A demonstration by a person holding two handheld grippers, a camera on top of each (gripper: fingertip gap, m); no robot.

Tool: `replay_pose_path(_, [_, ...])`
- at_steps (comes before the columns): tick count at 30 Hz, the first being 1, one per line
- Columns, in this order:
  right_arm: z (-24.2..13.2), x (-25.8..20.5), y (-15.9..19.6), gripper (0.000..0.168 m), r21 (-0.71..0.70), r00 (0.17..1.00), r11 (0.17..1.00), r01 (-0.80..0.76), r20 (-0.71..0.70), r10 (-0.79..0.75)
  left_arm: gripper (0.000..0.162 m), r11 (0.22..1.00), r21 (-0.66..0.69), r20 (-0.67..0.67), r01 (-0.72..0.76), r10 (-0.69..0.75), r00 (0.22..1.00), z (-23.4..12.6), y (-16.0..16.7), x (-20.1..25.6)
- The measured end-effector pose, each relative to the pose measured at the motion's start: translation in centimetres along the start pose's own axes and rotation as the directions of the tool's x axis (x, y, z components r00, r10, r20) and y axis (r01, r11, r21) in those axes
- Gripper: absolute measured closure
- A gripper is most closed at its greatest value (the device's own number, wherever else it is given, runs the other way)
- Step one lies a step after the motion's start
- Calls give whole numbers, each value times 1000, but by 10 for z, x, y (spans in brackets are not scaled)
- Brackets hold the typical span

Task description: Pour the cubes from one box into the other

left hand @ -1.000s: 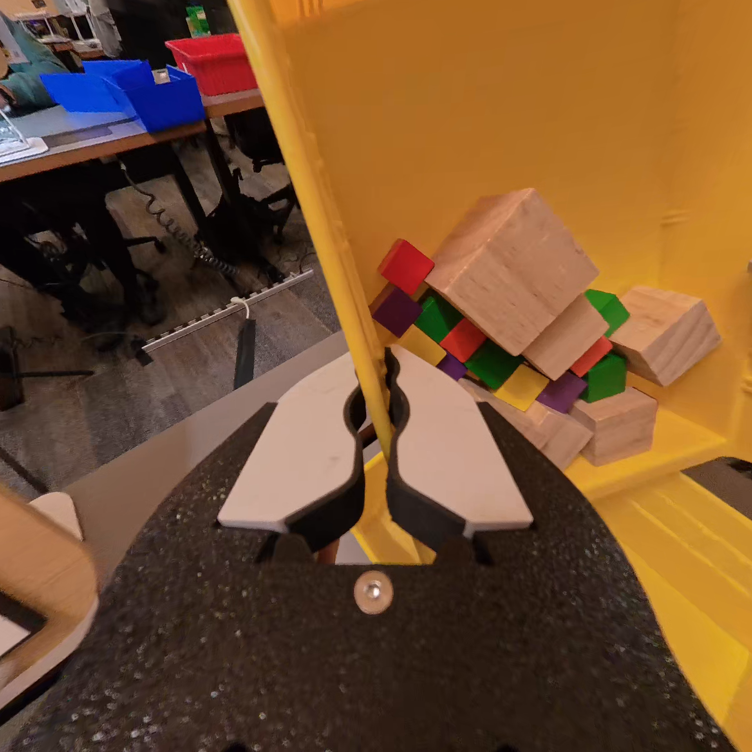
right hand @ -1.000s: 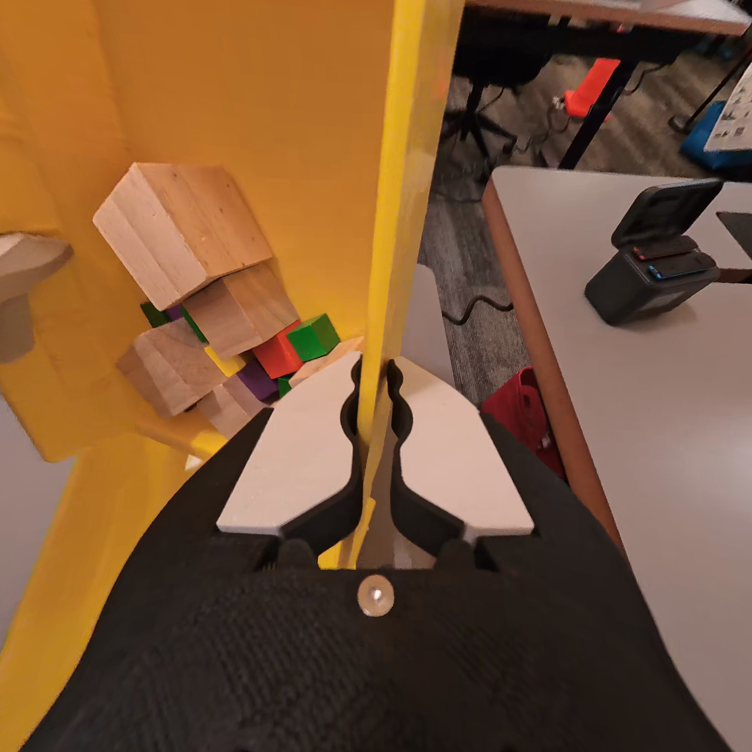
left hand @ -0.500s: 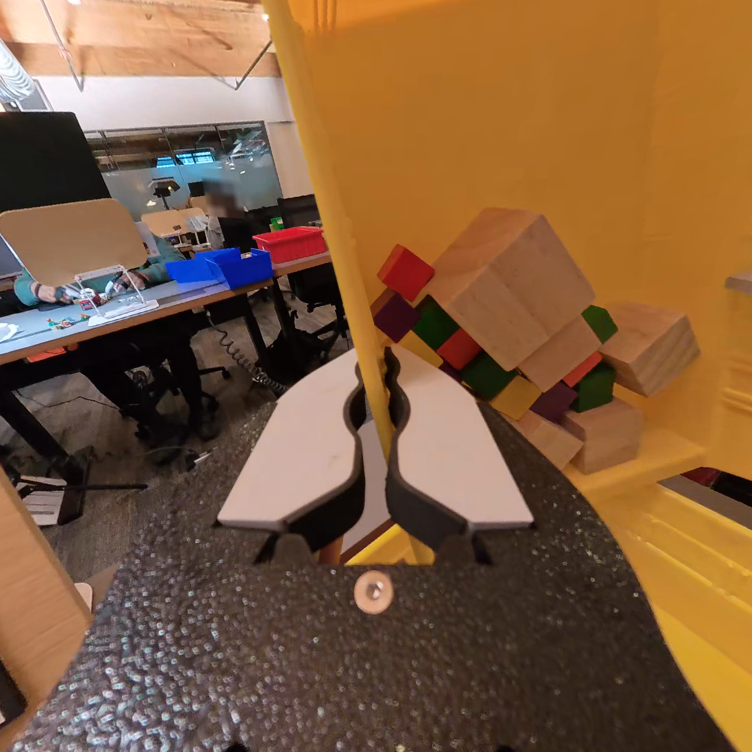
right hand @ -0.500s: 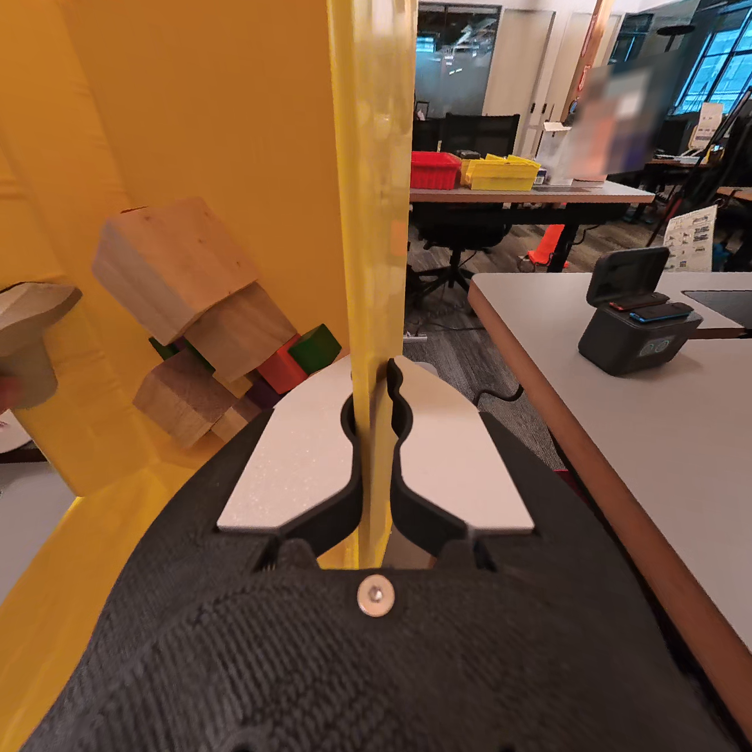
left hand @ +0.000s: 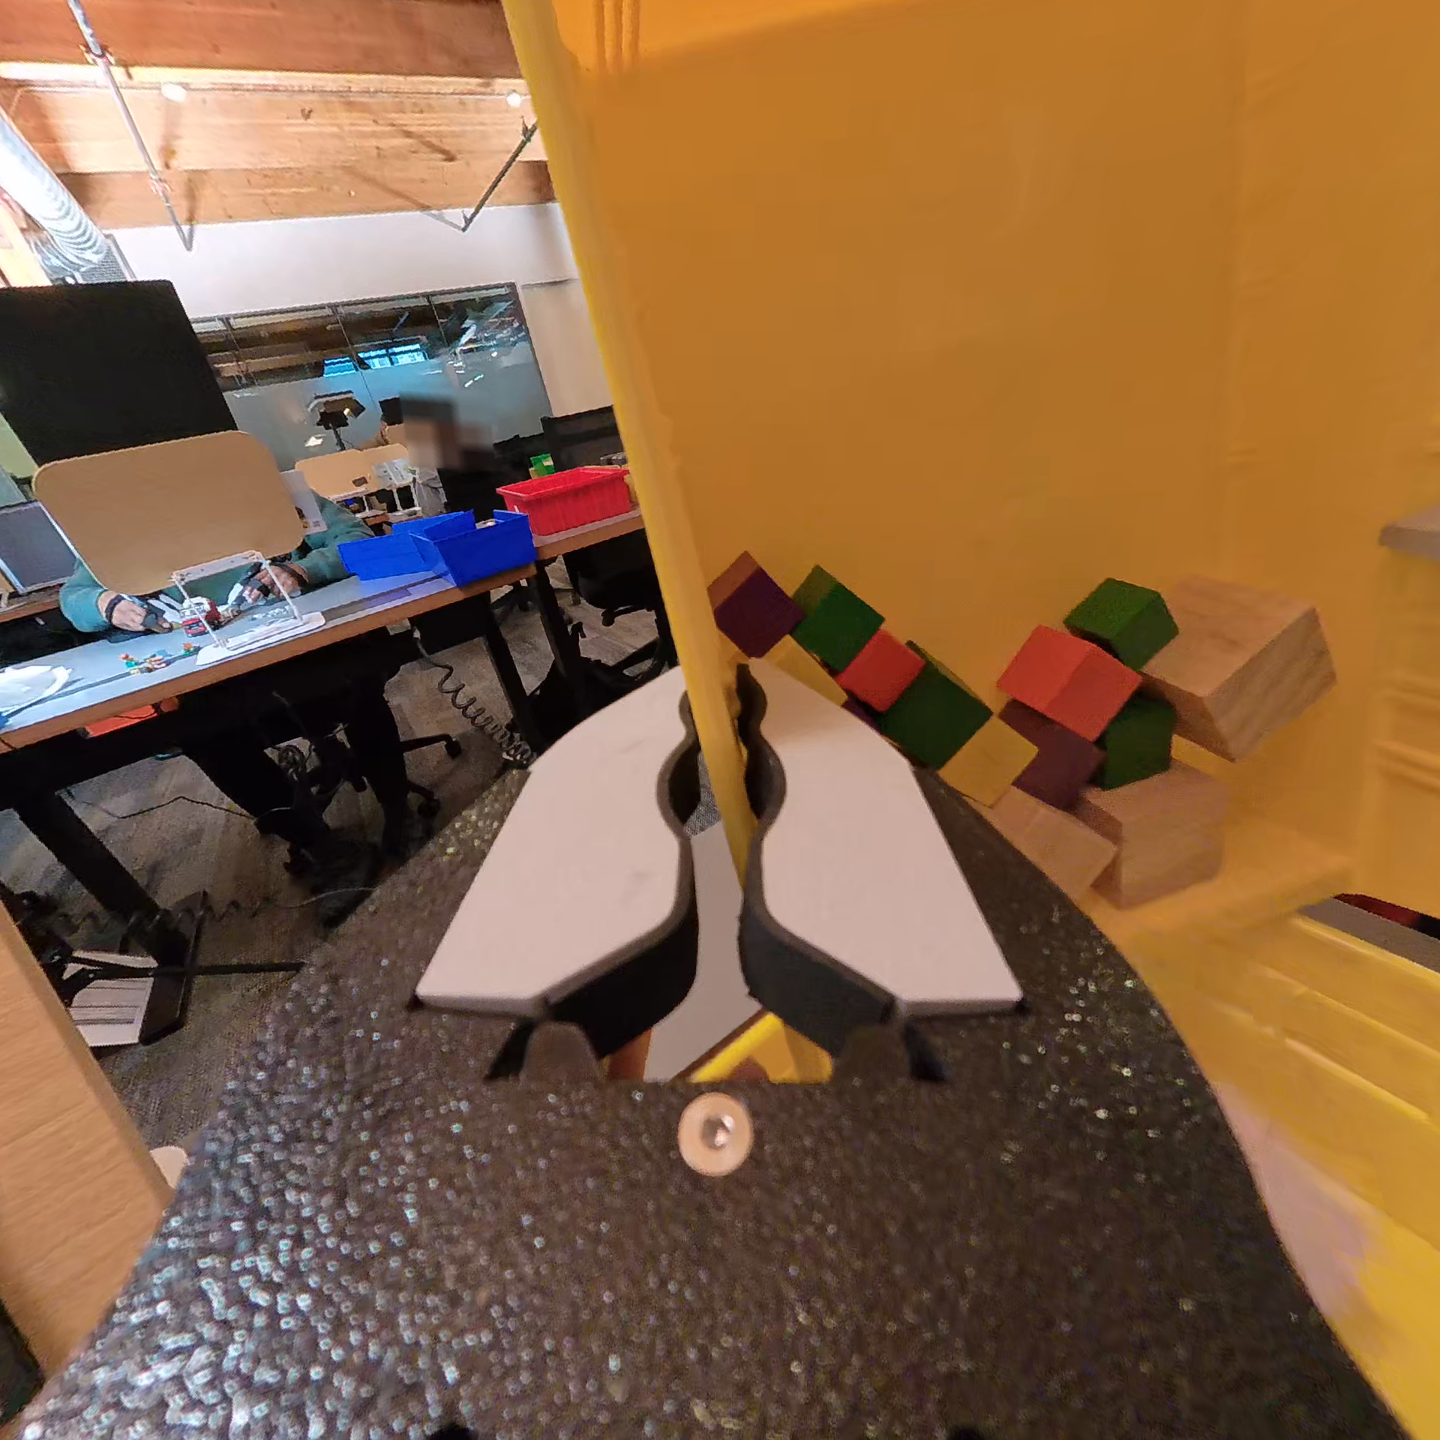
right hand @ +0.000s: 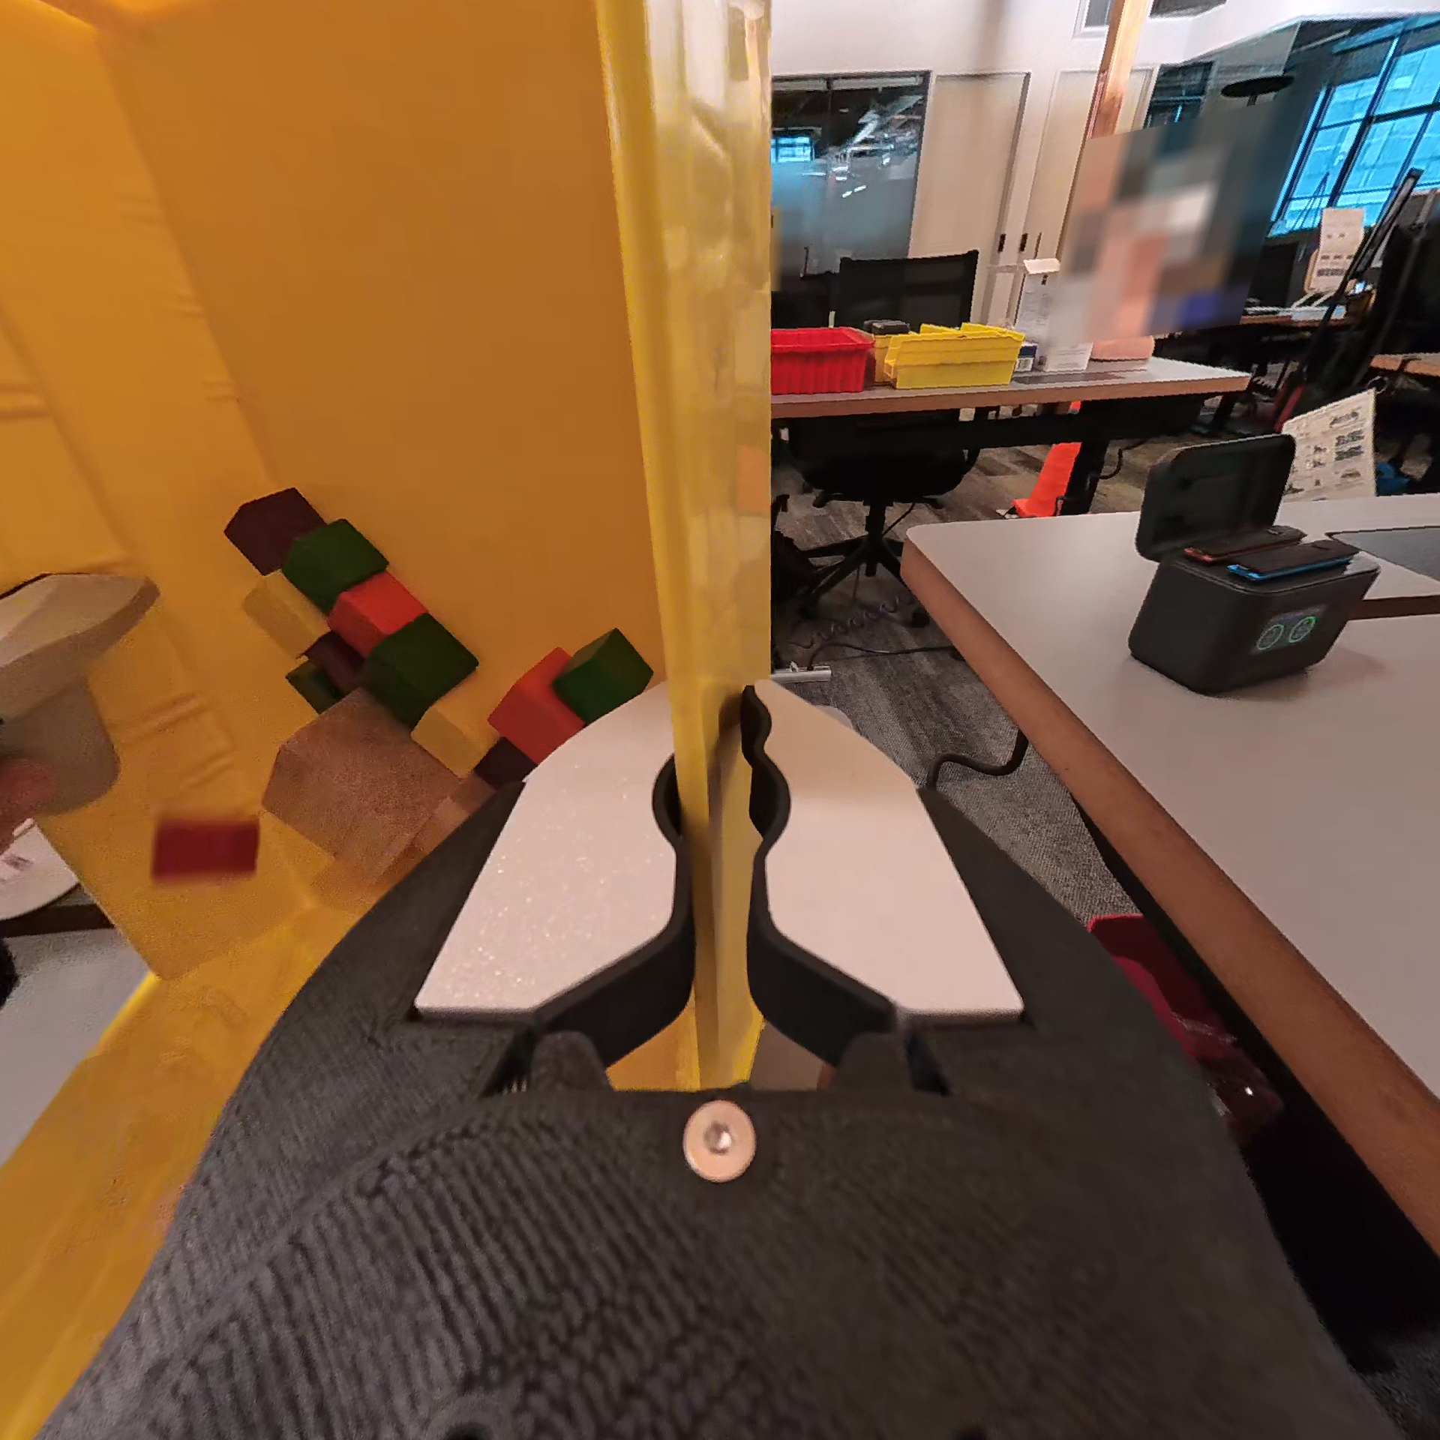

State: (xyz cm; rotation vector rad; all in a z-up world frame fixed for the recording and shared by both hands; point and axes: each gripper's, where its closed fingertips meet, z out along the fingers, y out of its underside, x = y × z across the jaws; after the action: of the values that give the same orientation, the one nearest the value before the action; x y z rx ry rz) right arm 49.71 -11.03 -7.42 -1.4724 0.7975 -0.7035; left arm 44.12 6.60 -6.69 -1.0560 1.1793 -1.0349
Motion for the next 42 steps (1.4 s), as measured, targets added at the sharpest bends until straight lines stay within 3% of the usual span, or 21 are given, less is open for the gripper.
replay_pose_path(15, [-7,-6,-11,159,166,997,985,-51,71,40,155,989,145,54,-26,19,998,-19,-26,-1])
replay_pose_path(27, [-5,-5,-18,160,215,991,969,-120,78,105,154,981,192,31,-21,15,999,-22,-48,0])
replay_pose_path(42, [1,-10,-10,159,215,990,968,-132,69,120,155,988,156,23,-8,5,1000,-18,-35,-5])
